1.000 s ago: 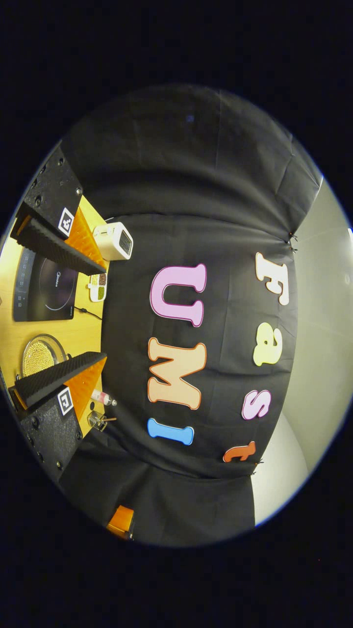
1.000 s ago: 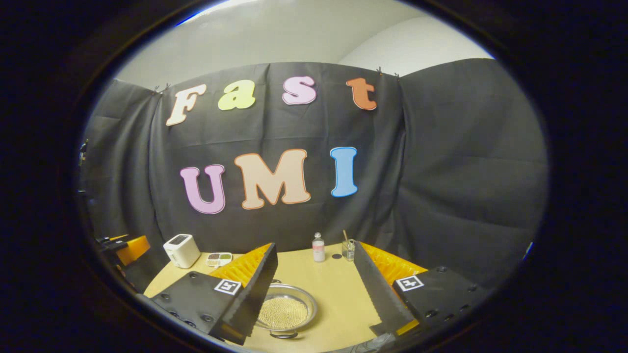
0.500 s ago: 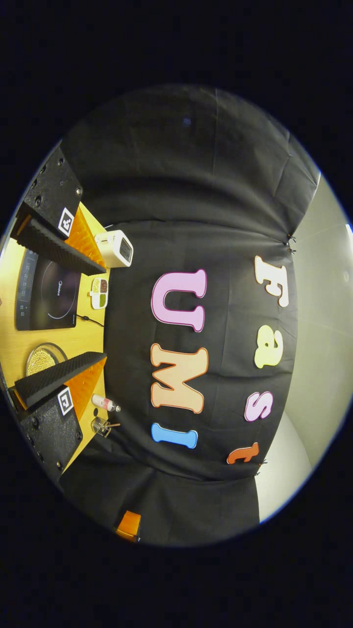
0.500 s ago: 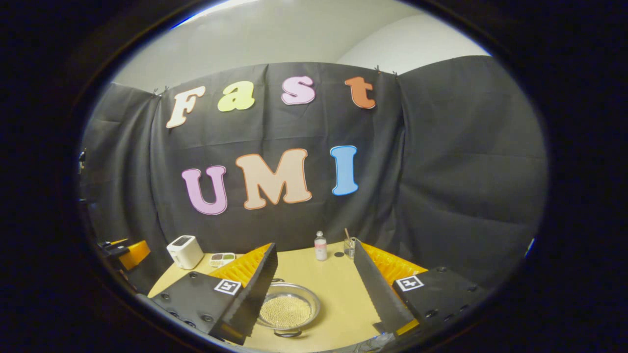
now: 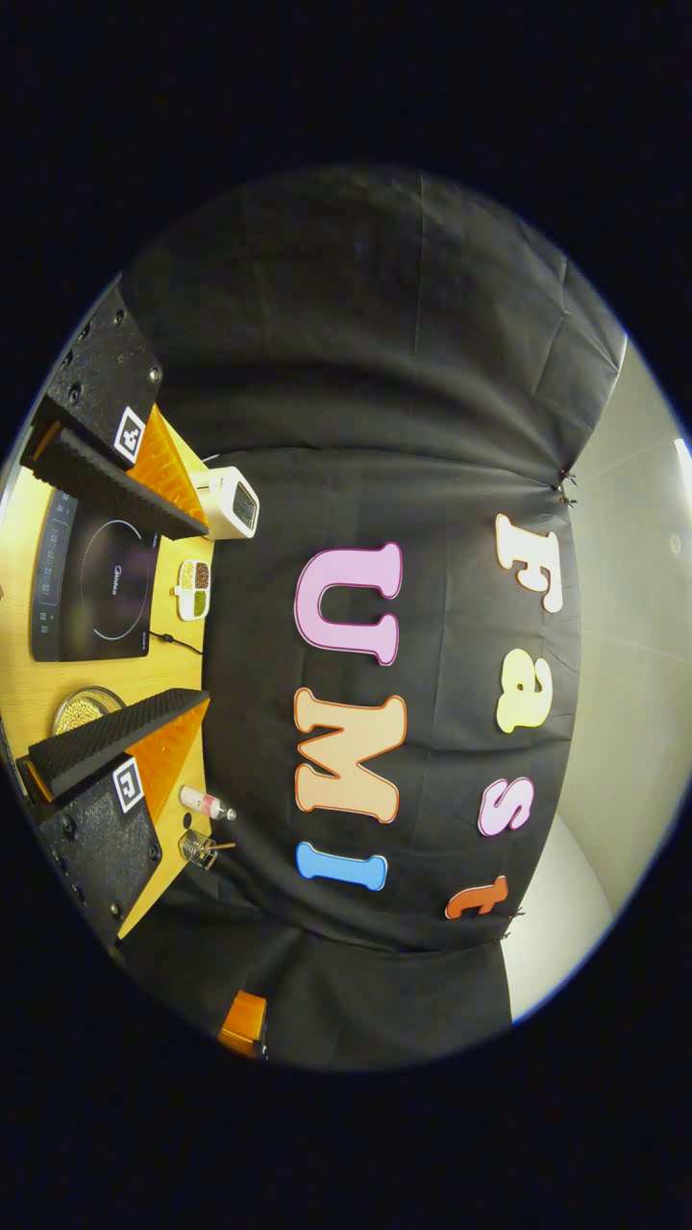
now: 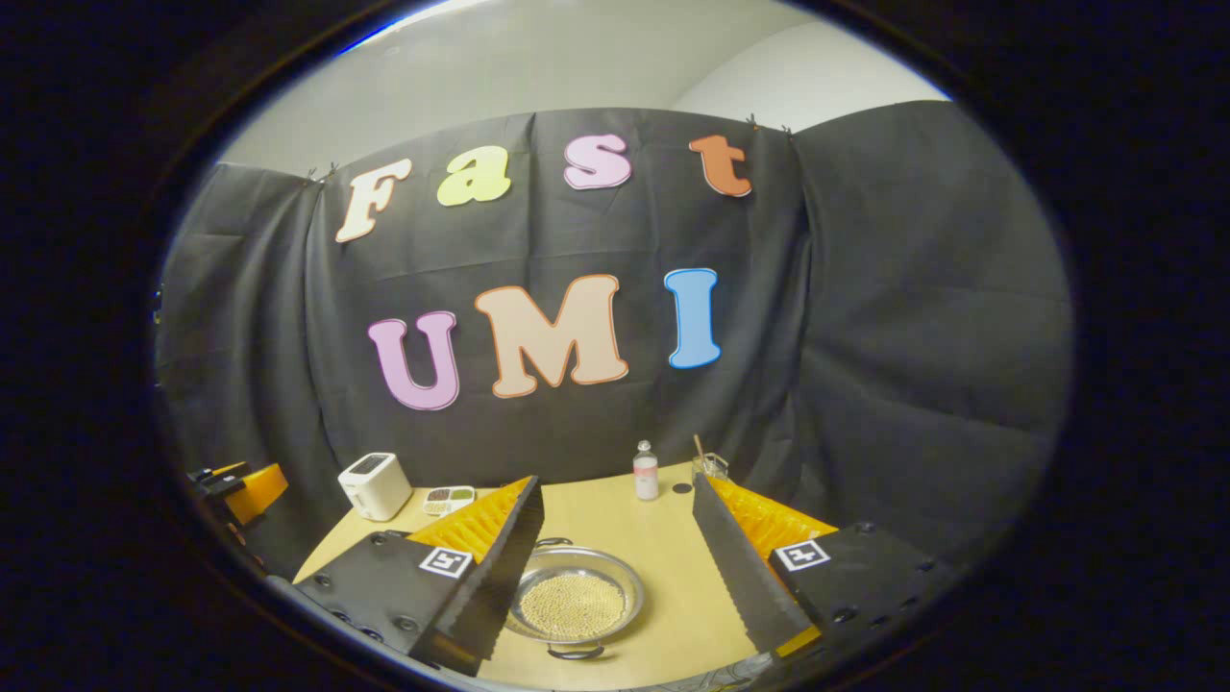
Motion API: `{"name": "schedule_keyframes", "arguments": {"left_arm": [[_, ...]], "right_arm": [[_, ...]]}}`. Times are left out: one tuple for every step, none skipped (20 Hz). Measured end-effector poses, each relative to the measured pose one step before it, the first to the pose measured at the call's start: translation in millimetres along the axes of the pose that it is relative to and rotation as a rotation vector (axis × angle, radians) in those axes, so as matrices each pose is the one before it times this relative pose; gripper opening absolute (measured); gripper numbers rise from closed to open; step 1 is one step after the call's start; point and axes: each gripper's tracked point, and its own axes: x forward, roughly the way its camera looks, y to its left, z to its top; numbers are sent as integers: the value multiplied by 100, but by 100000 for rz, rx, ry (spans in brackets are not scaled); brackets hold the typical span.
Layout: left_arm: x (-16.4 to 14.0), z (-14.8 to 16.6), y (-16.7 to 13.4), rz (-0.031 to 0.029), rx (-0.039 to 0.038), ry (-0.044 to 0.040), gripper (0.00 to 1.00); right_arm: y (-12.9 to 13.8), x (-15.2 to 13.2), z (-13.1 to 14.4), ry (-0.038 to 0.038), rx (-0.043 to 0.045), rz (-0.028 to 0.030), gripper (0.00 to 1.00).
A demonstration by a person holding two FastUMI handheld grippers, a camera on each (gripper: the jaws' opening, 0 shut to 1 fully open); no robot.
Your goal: First push the handle of the pot to place it horizontally, then grasp the pot with both hands and set it on the induction cooktop.
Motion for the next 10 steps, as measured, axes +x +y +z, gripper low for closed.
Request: {"name": "schedule_keyframes", "arguments": {"left_arm": [[-58, 174, 203, 831, 141, -346, 95], [-152, -141, 133, 813, 149, 126, 95], [-118, -23, 197, 848, 126, -7, 95], [-90, -38, 229, 978, 180, 97, 95], [-185, -57, 312, 1338, 192, -3, 95], [-109, 15, 320, 1281, 110, 71, 95], [-97, -22, 363, 1353, 71, 173, 95], [-26, -144, 324, 1432, 153, 110, 95], [-3, -30, 384, 1578, 201, 208, 95], [-76, -65, 367, 1591, 251, 102, 95]], "right_arm": [[170, 317, -403, 759, -299, 821, 91], [244, 287, -411, 987, -313, 961, 91], [342, 423, -281, 788, -243, 1214, 91], [319, 310, -223, 663, -131, 1154, 91], [350, 424, -434, 959, 31, 1203, 91], [259, 450, -565, 1213, 254, 1052, 92], [320, 454, -499, 1324, 432, 1155, 91], [388, 552, -602, 1814, 578, 1300, 91], [352, 404, -625, 1969, 561, 1493, 91], [225, 446, -669, 1849, 386, 1127, 91]]}}
